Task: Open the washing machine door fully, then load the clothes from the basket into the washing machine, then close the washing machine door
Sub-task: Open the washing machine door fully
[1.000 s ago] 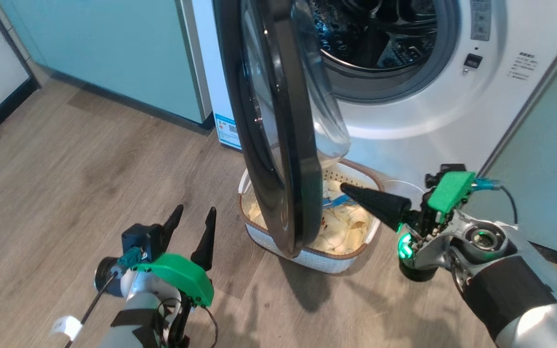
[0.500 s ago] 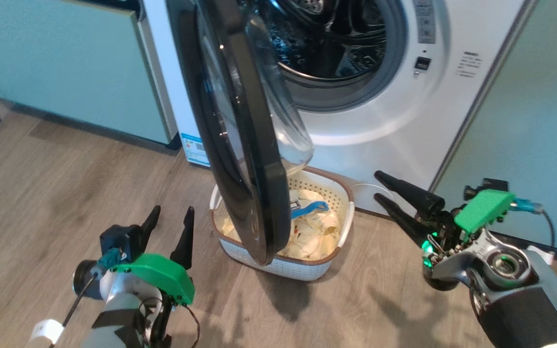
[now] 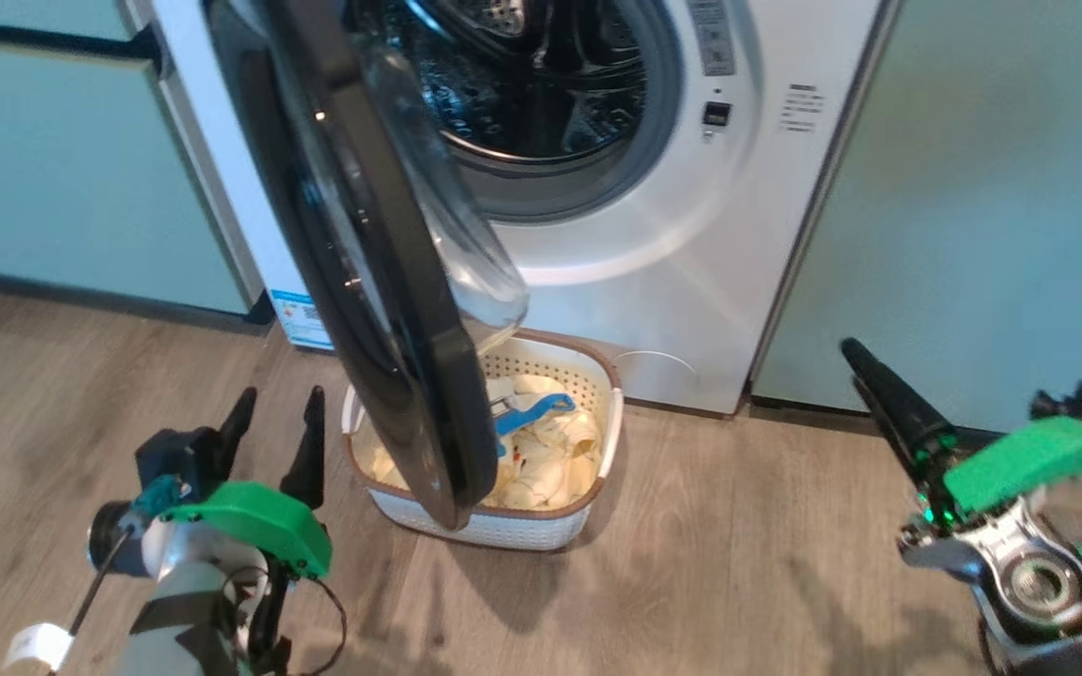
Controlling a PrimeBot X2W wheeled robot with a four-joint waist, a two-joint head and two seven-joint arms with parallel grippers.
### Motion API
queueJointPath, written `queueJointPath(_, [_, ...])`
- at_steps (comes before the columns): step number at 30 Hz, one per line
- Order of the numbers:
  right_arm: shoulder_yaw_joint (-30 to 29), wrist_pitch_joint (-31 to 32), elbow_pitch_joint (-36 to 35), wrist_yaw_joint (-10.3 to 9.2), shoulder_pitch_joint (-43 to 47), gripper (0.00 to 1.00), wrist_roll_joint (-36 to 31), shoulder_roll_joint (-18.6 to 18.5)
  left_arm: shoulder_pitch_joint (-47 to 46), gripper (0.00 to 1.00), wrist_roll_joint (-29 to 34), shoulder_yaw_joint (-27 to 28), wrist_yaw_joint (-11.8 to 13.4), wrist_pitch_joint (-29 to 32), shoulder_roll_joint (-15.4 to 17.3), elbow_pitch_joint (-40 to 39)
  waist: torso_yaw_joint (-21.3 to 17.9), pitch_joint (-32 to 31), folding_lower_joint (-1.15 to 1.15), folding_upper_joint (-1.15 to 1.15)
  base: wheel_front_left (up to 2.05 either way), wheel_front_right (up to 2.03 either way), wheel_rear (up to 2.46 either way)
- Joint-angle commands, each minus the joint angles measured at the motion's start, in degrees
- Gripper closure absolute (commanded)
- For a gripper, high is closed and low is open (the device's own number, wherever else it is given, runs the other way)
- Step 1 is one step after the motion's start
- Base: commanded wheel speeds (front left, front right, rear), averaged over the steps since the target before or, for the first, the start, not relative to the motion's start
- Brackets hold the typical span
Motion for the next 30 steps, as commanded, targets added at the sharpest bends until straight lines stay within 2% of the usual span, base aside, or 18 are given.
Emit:
queueJointPath(1, [1.63,-3.49,-3.06,0.01,0.06,0.0,-2.18,-2.14,-1.05,0.0,-0.1,2.88,-0.06,-0.36,2.12,-2.07,-1.31,-0.17,0.0,0.0,0.0,0.0,0.0])
queueJointPath(11, [6.61,-22.46,-4.22,0.01,4.48,0.0,-8.15,-9.9,-0.13,0.0,0.26,4.6,-0.15,-0.36,2.12,-3.02,-3.41,-0.3,0.0,0.0,0.0,0.0,0.0])
queueJointPath(16, [7.59,-26.54,-2.14,0.01,5.48,0.0,-13.45,-12.6,0.18,0.0,0.39,5.08,-0.2,-0.36,2.09,-3.24,-3.96,-0.04,0.0,0.0,0.0,0.0,0.0])
queueJointPath(19, [1.68,-26.65,-2.03,0.01,6.42,0.0,-20.9,-11.31,0.21,0.0,0.45,5.22,-0.22,-0.36,2.06,-3.31,-4.08,0.2,0.0,0.0,0.0,0.0,0.0])
queueJointPath(25, [-8.98,-26.68,-5.39,0.01,11.15,0.0,-37.04,-6.18,-0.04,0.0,0.44,5.42,-0.25,-0.36,1.84,-3.16,-3.76,0.36,0.0,0.0,0.0,0.0,0.0])
queueJointPath(30, [-12.75,-26.68,-7.45,0.01,14.89,0.0,-46.32,-3.28,-0.13,0.0,0.44,5.5,-0.28,-0.36,1.69,-2.92,-3.35,0.28,0.0,0.0,0.0,0.0,0.0])
